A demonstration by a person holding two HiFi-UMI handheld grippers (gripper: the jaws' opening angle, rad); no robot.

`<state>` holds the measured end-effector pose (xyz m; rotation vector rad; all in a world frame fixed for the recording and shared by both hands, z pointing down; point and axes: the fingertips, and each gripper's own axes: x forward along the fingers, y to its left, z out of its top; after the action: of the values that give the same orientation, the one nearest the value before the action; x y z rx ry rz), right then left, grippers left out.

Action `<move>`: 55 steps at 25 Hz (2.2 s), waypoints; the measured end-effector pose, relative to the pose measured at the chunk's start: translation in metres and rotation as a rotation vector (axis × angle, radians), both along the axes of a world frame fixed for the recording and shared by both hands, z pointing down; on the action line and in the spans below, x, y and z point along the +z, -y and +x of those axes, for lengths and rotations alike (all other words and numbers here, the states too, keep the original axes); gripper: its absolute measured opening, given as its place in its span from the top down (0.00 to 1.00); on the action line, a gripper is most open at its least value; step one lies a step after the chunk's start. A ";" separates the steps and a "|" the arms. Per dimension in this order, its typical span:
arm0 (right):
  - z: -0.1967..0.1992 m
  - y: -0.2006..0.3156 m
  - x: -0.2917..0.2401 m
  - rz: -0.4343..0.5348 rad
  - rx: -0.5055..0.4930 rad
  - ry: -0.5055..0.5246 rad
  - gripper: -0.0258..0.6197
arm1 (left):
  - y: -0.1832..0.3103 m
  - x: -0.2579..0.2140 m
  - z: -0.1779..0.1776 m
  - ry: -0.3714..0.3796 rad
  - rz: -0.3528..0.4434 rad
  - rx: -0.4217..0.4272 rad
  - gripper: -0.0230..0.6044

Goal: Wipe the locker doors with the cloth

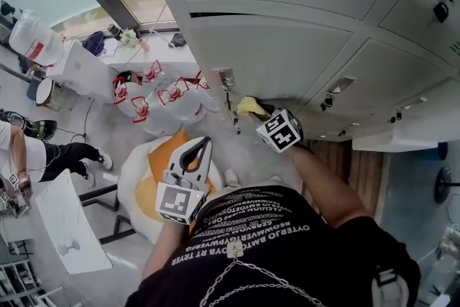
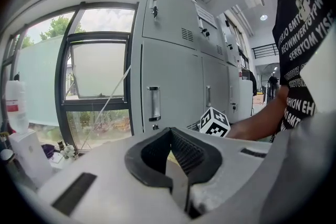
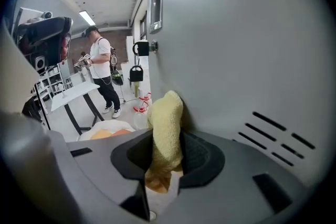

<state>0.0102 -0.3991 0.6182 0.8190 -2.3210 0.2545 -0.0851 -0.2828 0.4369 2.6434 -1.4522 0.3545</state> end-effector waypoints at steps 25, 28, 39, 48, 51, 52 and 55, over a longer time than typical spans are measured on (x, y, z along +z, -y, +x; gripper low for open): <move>0.136 -0.058 -0.058 0.140 0.438 0.075 0.79 | 0.029 -0.009 0.061 -0.044 0.048 0.372 0.95; 0.136 -0.072 -0.089 0.217 0.467 0.118 0.79 | 0.031 -0.015 0.059 -0.050 0.072 0.392 0.95; 0.119 -0.109 -0.213 0.477 0.498 0.194 0.79 | 0.030 -0.053 0.039 -0.118 0.185 0.434 0.95; 0.100 -0.135 -0.265 0.579 0.419 0.218 0.79 | 0.009 -0.069 0.032 -0.108 0.209 0.415 0.95; 0.105 -0.148 -0.260 0.562 0.395 0.225 0.79 | -0.002 -0.070 0.041 -0.104 0.211 0.394 0.95; 0.109 -0.153 -0.258 0.555 0.388 0.225 0.79 | -0.007 -0.070 0.046 -0.102 0.210 0.387 0.95; 0.128 -0.172 -0.256 0.547 0.377 0.225 0.79 | -0.025 -0.071 0.069 -0.095 0.200 0.383 0.95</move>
<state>0.1381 -0.2269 0.3626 1.5720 -2.4624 -0.1503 -0.0162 -0.2580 0.3658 3.0503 -0.9962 0.1130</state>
